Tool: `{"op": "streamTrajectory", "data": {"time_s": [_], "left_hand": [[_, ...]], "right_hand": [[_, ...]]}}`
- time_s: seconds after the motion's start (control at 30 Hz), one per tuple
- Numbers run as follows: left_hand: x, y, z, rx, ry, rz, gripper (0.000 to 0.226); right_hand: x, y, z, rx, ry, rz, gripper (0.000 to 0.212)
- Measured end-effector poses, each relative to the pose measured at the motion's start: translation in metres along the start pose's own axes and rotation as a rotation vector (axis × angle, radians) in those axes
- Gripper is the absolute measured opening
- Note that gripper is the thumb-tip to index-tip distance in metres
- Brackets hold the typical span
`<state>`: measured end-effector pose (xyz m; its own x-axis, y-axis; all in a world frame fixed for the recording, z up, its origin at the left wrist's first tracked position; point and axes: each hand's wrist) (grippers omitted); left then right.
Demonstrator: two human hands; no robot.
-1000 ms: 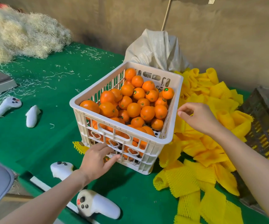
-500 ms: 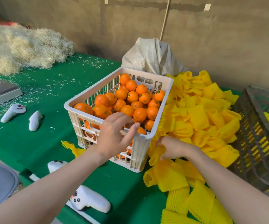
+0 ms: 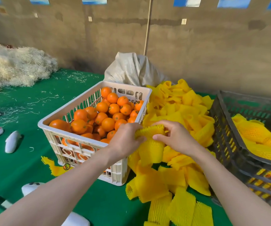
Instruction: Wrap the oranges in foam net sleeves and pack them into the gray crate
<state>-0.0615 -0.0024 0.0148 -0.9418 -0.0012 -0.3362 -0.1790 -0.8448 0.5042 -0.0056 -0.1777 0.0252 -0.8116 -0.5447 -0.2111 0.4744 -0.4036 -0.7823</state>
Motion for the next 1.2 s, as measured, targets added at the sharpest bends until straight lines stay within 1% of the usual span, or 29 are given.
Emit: {"op": "streamTrajectory", "data": {"time_s": [0.07,0.1,0.13,0.17,0.2,0.27,0.3,0.37,0.4,0.43,0.47,0.53,0.57,0.63,0.67,0.73,0.77,0.8,0.87,0.9,0.93,0.97,1.03,1.07,1.1,1.13,1.2], "left_hand": [[-0.001,0.0,-0.003,-0.07,0.062,-0.007,0.026],[-0.001,0.001,-0.003,-0.073,0.08,-0.018,0.027],[-0.003,0.002,-0.001,-0.061,0.096,-0.033,0.025],[-0.004,0.003,0.003,-0.033,0.114,-0.047,0.022],[-0.007,0.004,0.01,0.016,0.129,-0.047,0.017],[-0.015,-0.005,0.03,0.213,0.136,0.016,0.005],[-0.019,-0.011,0.043,0.374,0.134,0.065,0.011],[-0.029,-0.034,0.065,0.68,0.152,0.207,0.021],[-0.035,-0.049,0.075,0.716,0.18,0.285,0.024],[-0.04,-0.065,0.083,0.667,0.206,0.352,0.024],[-0.044,-0.083,0.088,0.557,0.215,0.404,0.021],[-0.051,-0.116,0.097,0.187,0.148,0.417,0.012],[-0.052,-0.131,0.102,-0.055,0.056,0.394,0.013],[-0.051,-0.151,0.111,-0.494,-0.225,0.351,0.02],[-0.051,-0.158,0.112,-0.649,-0.371,0.359,0.027],[-0.049,-0.164,0.114,-0.841,-0.637,0.396,0.039],[-0.048,-0.162,0.116,-0.88,-0.739,0.399,0.04],[-0.048,-0.161,0.116,-0.87,-0.806,0.392,0.04],[-0.053,-0.159,0.115,-0.739,-0.881,0.413,0.038],[-0.058,-0.16,0.115,-0.739,-0.909,0.362,0.037],[-0.058,-0.16,0.114,-0.79,-0.939,0.331,0.036],[-0.055,-0.158,0.116,-0.846,-0.957,0.33,0.036],[-0.054,-0.165,0.117,-0.956,-0.919,0.309,0.029],[-0.055,-0.17,0.12,-0.928,-0.845,0.329,0.023],[-0.057,-0.173,0.123,-0.87,-0.772,0.325,0.024],[-0.06,-0.174,0.126,-0.773,-0.718,0.31,0.03],[-0.067,-0.173,0.129,-0.51,-0.636,0.264,0.048]], "right_hand": [[0.002,-0.001,-0.007,0.201,0.126,0.1,0.063],[0.001,-0.003,-0.011,0.26,0.134,0.19,0.072],[-0.002,-0.006,-0.014,0.309,0.113,0.278,0.074],[-0.006,-0.009,-0.017,0.351,0.083,0.331,0.071],[-0.012,-0.013,-0.02,0.37,0.072,0.343,0.062],[-0.028,-0.024,-0.026,0.327,0.115,0.316,0.042],[-0.037,-0.029,-0.028,0.279,0.139,0.308,0.035],[-0.055,-0.038,-0.037,0.203,0.144,0.303,0.031],[-0.064,-0.041,-0.043,0.184,0.133,0.297,0.033],[-0.073,-0.043,-0.05,0.171,0.114,0.285,0.035],[-0.082,-0.045,-0.059,0.16,0.088,0.267,0.036],[-0.097,-0.049,-0.077,0.166,0.007,0.226,0.037],[-0.104,-0.05,-0.085,0.181,-0.038,0.215,0.034],[-0.115,-0.051,-0.1,0.206,-0.089,0.221,0.027],[-0.119,-0.051,-0.106,0.218,-0.098,0.228,0.026],[-0.125,-0.051,-0.114,0.242,-0.108,0.232,0.027],[-0.128,-0.051,-0.117,0.25,-0.113,0.231,0.026],[-0.13,-0.05,-0.119,0.257,-0.118,0.228,0.025],[-0.133,-0.047,-0.122,0.262,-0.127,0.225,0.025],[-0.134,-0.046,-0.123,0.256,-0.129,0.226,0.025],[-0.134,-0.045,-0.123,0.247,-0.129,0.227,0.027],[-0.134,-0.044,-0.123,0.233,-0.128,0.226,0.03],[-0.132,-0.042,-0.121,0.198,-0.128,0.224,0.033],[-0.13,-0.043,-0.12,0.179,-0.124,0.22,0.035],[-0.129,-0.044,-0.118,0.165,-0.117,0.213,0.036],[-0.128,-0.046,-0.115,0.157,-0.106,0.209,0.036],[-0.126,-0.05,-0.108,0.125,-0.087,0.203,0.033]]}}
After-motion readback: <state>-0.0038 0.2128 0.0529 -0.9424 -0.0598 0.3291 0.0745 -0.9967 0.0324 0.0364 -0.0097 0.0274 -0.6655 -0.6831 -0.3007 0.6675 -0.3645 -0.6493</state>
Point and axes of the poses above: each hand's wrist, its own x-axis away from the middle knuckle, its own z-axis out of the back of the hand, y = z × x, and after that the axes turned 6 degrees about -x, right-handed
